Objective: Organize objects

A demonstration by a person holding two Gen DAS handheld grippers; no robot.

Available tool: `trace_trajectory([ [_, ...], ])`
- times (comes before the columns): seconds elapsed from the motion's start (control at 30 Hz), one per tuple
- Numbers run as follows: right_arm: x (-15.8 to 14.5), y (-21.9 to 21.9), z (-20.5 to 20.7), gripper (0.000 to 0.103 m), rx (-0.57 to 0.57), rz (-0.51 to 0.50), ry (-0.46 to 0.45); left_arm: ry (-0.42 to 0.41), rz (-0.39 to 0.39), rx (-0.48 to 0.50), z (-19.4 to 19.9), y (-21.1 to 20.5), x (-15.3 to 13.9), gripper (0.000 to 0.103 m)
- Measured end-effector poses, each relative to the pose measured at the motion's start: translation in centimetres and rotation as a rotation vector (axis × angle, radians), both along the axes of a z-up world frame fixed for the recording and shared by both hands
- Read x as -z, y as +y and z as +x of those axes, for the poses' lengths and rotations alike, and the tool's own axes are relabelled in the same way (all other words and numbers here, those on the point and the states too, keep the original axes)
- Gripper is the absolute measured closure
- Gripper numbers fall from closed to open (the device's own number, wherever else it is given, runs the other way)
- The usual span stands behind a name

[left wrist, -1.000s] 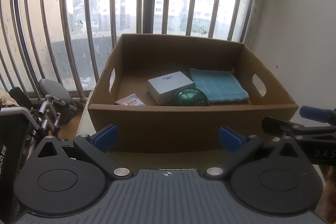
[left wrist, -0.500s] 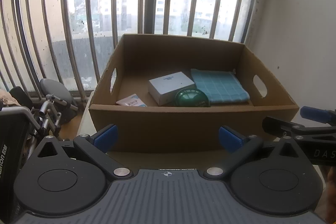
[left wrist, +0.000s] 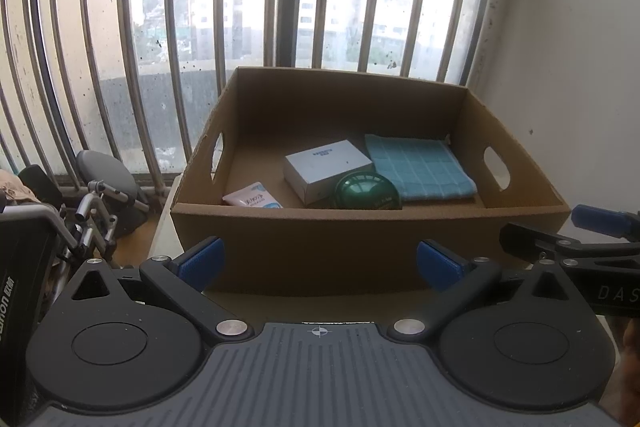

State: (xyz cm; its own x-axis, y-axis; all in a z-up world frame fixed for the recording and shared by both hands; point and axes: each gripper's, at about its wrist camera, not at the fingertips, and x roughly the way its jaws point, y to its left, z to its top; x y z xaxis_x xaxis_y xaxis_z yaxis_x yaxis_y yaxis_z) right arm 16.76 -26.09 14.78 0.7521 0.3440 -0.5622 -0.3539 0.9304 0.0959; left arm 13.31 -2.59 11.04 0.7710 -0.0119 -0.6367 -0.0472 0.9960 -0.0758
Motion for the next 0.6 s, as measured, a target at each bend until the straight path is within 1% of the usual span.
trace_trajectory([
  [0.6,-0.33,0.36,-0.16,0.0,-0.004,0.004,-0.009,-0.008,0.005,-0.006,0.01,-0.04,-0.3,0.001],
])
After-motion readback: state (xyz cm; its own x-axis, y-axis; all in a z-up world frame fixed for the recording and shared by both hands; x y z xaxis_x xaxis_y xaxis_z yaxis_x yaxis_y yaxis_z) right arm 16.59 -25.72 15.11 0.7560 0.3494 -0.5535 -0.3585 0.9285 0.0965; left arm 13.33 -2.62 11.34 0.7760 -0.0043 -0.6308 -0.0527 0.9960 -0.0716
